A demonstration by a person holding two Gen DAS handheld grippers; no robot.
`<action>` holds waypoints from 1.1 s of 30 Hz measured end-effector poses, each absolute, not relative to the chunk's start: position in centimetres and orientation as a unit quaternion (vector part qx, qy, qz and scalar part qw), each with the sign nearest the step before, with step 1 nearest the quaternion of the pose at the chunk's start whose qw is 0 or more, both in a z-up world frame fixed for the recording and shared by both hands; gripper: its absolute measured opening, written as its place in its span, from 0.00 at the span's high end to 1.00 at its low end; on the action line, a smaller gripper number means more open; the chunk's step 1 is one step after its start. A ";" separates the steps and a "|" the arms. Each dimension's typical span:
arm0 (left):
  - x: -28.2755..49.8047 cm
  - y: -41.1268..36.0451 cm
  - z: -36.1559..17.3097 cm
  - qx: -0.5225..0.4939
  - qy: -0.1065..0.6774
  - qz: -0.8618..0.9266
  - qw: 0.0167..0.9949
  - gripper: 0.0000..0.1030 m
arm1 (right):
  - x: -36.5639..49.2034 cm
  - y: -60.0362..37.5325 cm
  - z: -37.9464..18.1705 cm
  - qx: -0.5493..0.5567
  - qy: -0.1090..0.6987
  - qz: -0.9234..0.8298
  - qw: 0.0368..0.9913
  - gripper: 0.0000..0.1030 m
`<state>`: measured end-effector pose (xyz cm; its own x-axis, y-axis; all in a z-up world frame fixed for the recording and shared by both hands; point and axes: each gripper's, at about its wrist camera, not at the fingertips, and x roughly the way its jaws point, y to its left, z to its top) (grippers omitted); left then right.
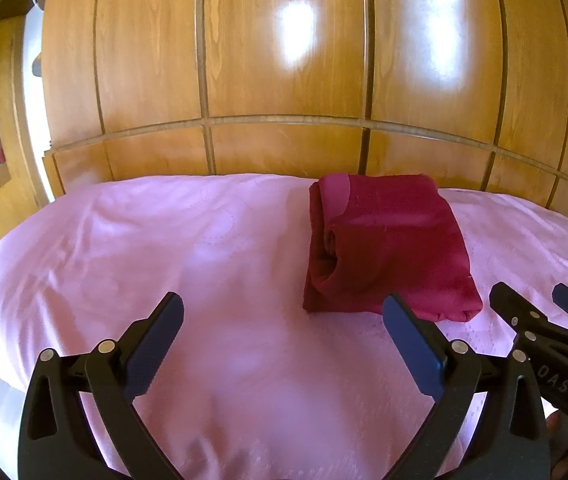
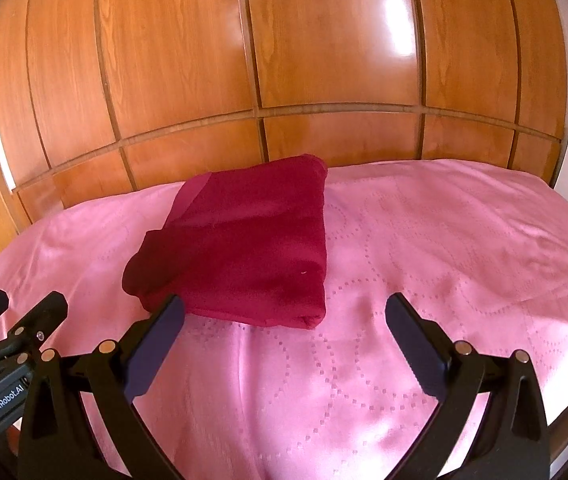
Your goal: Fold small clothes
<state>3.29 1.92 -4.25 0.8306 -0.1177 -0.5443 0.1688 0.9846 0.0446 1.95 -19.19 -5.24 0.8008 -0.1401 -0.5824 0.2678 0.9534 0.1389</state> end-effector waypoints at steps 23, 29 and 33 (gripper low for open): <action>3.3 3.0 -4.2 0.041 0.276 -0.076 0.957 0.04 | 1.5 -18.7 -5.3 0.106 0.301 -0.100 0.942 0.02; 3.3 3.2 -4.2 0.042 0.273 -0.075 0.958 0.04 | 1.5 -18.6 -5.3 0.106 0.301 -0.101 0.942 0.02; 3.2 3.3 -4.3 0.041 0.273 -0.073 0.958 0.04 | 1.6 -18.5 -5.3 0.105 0.300 -0.100 0.943 0.03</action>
